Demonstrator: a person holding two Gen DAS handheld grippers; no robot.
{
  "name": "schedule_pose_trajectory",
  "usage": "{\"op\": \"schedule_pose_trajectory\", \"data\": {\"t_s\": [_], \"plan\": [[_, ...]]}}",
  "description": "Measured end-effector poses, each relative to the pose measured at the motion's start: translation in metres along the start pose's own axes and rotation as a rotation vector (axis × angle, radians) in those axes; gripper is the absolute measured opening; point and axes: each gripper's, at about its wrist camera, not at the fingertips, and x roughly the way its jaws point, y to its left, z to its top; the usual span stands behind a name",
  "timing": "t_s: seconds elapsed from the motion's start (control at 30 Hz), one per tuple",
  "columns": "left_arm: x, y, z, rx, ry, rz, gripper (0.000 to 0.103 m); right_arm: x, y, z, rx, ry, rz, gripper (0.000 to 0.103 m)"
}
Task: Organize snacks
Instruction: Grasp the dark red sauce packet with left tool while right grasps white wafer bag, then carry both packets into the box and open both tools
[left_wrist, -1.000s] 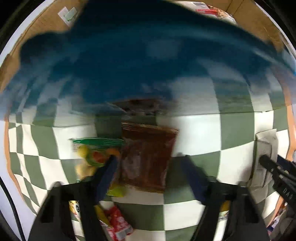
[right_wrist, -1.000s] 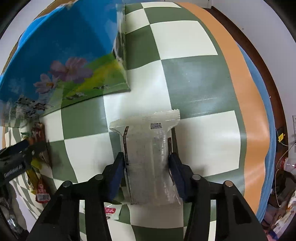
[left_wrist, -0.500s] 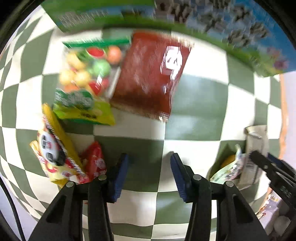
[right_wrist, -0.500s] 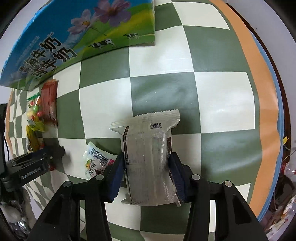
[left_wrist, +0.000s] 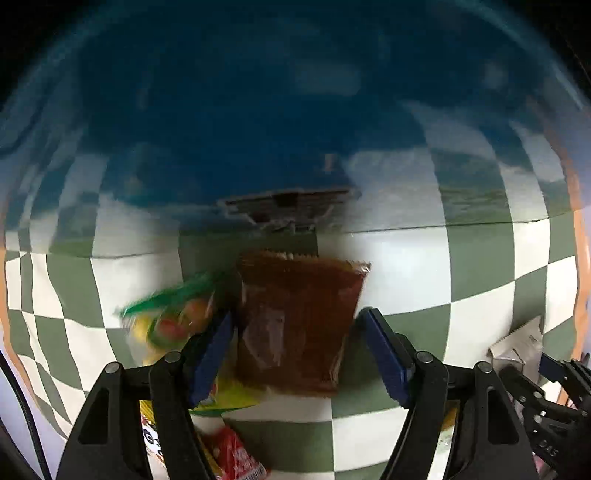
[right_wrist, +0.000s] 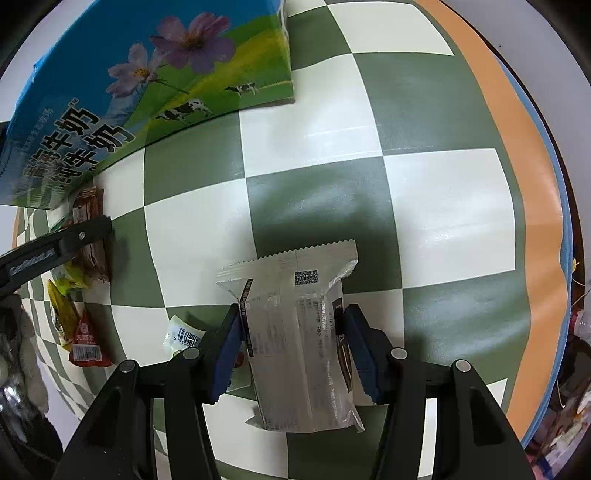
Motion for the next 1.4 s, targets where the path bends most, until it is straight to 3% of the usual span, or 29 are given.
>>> {"op": "schedule_pose_trajectory", "data": {"t_s": [0.1, 0.23, 0.5, 0.53, 0.6, 0.8, 0.9, 0.97, 1.07, 1.2, 1.4], "plan": [[-0.002, 0.001, -0.012, -0.027, 0.000, -0.019, 0.054, -0.002, 0.007, -0.001, -0.012, -0.005, -0.006, 0.058], [-0.006, -0.001, -0.038, -0.061, 0.026, -0.029, 0.054, -0.001, 0.014, -0.012, -0.048, -0.009, -0.030, 0.056], [0.011, 0.002, -0.121, -0.139, 0.224, -0.171, 0.054, 0.000, 0.016, -0.043, -0.067, 0.069, -0.027, 0.056], [0.013, 0.002, -0.124, -0.134, 0.228, -0.180, 0.059, 0.000, 0.016, -0.046, -0.065, 0.076, -0.021, 0.056], [0.022, -0.015, -0.124, -0.117, 0.227, -0.204, 0.065, 0.002, 0.014, -0.049, -0.046, 0.089, -0.004, 0.057], [0.030, -0.038, -0.117, -0.091, 0.222, -0.182, 0.065, 0.008, 0.012, -0.052, -0.012, 0.119, 0.003, 0.063], [0.028, -0.024, -0.080, -0.103, 0.209, -0.143, 0.053, 0.008, 0.021, -0.064, -0.052, 0.119, -0.027, 0.063], [0.025, -0.025, -0.084, -0.106, 0.199, -0.140, 0.053, 0.007, 0.025, -0.070, -0.070, 0.096, -0.053, 0.058], [0.007, -0.019, -0.087, -0.107, 0.181, -0.131, 0.053, 0.001, 0.029, -0.079, -0.053, 0.065, -0.037, 0.056], [-0.027, -0.018, -0.092, -0.119, 0.144, -0.183, 0.053, -0.026, 0.034, -0.092, -0.020, 0.040, 0.042, 0.056], [-0.120, -0.004, -0.068, -0.141, -0.004, -0.297, 0.053, -0.107, 0.077, -0.070, -0.058, -0.083, 0.212, 0.056]]}}
